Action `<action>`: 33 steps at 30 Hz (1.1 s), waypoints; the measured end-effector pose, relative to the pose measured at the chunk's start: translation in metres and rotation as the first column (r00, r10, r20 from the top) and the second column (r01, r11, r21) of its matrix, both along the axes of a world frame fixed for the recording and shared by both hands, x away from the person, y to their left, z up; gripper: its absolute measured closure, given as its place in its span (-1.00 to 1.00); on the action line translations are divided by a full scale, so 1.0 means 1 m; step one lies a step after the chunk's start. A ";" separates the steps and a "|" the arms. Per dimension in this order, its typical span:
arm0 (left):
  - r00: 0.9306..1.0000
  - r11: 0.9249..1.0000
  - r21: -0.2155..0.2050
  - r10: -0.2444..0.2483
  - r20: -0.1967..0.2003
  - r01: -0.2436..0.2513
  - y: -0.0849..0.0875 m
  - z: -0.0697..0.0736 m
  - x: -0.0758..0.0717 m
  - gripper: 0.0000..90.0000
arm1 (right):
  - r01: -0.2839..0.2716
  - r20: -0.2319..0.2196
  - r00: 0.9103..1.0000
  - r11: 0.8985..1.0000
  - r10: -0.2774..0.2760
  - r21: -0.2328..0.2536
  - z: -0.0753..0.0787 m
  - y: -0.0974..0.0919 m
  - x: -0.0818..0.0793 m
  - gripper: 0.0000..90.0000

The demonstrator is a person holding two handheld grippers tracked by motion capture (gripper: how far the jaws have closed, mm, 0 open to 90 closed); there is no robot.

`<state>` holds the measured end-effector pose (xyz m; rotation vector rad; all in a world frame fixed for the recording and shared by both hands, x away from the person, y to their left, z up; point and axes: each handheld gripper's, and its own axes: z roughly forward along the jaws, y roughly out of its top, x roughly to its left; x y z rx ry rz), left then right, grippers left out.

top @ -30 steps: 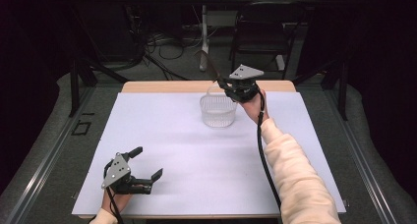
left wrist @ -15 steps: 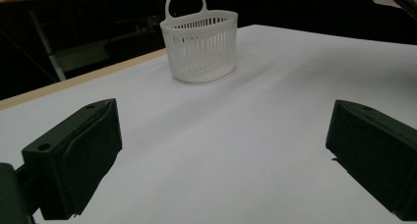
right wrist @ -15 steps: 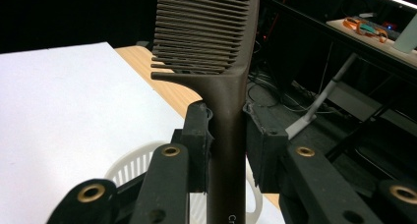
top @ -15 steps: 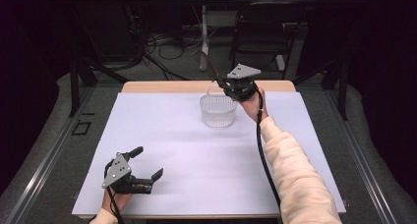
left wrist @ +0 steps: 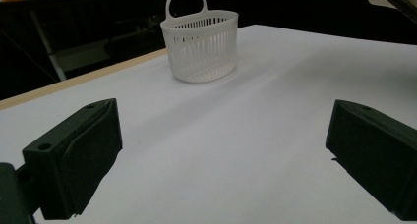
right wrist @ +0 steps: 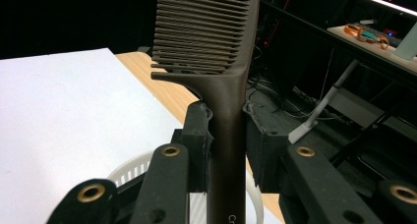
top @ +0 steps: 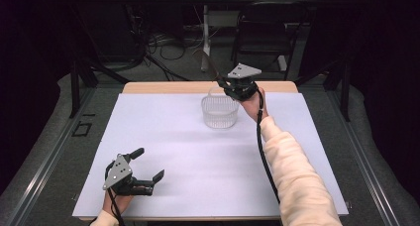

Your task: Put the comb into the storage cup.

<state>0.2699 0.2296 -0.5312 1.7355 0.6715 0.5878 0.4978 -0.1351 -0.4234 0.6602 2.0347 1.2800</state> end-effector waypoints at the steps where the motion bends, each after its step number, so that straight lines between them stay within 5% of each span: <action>1: 1.000 1.000 0.001 0.000 0.000 0.000 0.000 0.000 0.000 -0.99 | -0.001 -0.003 1.000 1.000 0.001 0.008 -0.001 0.001 0.000 0.61; 33: 1.000 1.000 -0.003 0.000 -0.004 0.000 0.001 0.000 0.000 -0.98 | -0.027 0.031 0.999 1.000 0.028 -0.011 -0.008 0.015 -0.001 0.61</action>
